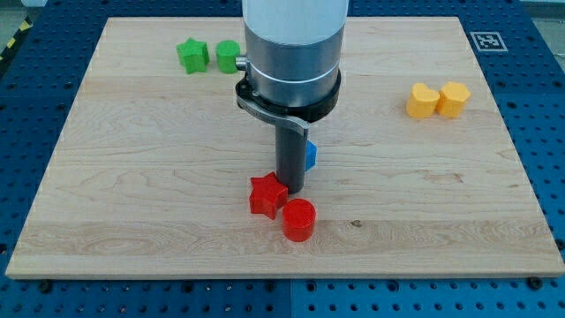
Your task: Move the red circle vertically below to the yellow heart
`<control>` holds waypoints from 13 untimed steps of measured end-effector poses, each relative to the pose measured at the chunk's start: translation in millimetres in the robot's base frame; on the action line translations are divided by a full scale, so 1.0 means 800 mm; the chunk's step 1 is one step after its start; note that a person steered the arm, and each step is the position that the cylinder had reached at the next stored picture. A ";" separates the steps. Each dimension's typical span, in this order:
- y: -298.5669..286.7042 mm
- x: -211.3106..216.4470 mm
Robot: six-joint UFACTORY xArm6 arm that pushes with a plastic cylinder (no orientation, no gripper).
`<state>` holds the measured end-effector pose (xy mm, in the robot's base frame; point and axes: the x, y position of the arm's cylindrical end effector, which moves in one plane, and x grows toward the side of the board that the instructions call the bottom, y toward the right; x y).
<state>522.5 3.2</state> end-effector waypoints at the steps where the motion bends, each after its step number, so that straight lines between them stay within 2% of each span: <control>1: -0.002 0.000; 3: -0.005 -0.033; 5: -0.017 -0.041; 6: -0.082 -0.027; 7: -0.109 -0.004; 8: -0.109 0.057; 9: -0.107 0.078; 10: -0.100 0.078; 13: 0.105 0.078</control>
<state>585.1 87.3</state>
